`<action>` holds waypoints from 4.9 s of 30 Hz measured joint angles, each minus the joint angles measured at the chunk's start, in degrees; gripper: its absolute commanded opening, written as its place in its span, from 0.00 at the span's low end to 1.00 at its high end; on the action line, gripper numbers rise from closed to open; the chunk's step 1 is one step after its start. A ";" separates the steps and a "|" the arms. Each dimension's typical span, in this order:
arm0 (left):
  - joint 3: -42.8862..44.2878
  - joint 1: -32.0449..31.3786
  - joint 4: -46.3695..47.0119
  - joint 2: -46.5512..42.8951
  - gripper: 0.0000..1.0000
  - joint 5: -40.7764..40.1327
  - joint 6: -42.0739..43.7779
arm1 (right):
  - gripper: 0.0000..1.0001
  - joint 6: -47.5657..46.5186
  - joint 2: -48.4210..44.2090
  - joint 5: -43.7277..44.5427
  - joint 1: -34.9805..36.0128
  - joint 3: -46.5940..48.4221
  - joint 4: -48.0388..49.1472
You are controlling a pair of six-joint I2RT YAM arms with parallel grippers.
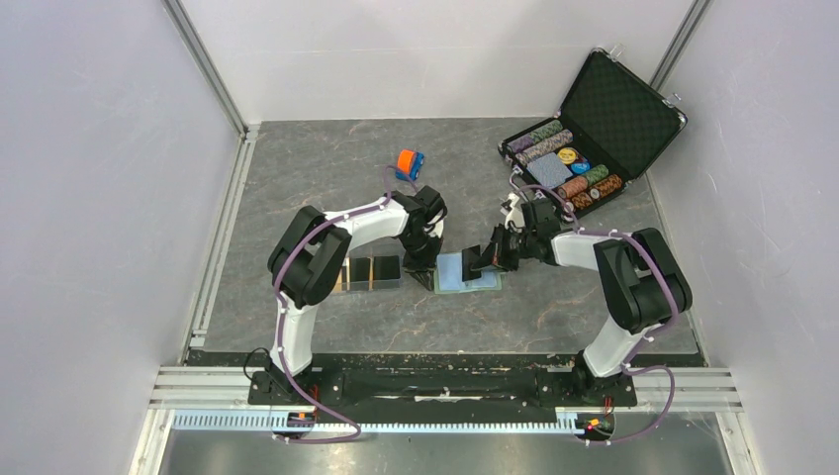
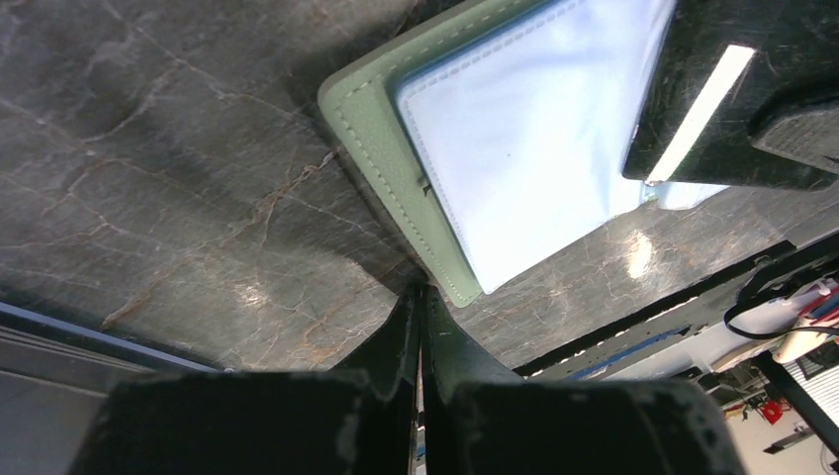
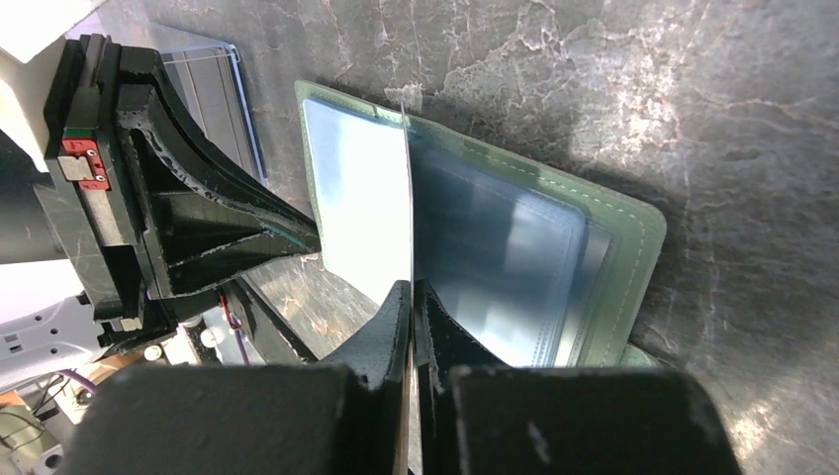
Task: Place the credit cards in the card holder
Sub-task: Insert the credit card into the card holder.
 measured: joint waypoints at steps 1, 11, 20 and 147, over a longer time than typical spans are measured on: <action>0.00 0.00 0.02 0.04 0.02 0.24 -0.02 | 0.00 0.07 0.31 -0.17 0.00 0.00 0.31; 0.22 -0.13 -0.13 0.26 0.02 0.42 -0.02 | 0.00 5.44 1.55 -4.31 -0.11 -4.48 9.97; 0.70 -0.44 -0.39 0.66 0.02 0.68 -0.02 | 0.00 9.09 2.23 -6.51 -0.11 -6.14 14.23; 4.42 -0.02 11.04 5.29 0.02 9.84 -7.08 | 0.60 -22.23 6.01 22.51 9.16 23.32 -34.03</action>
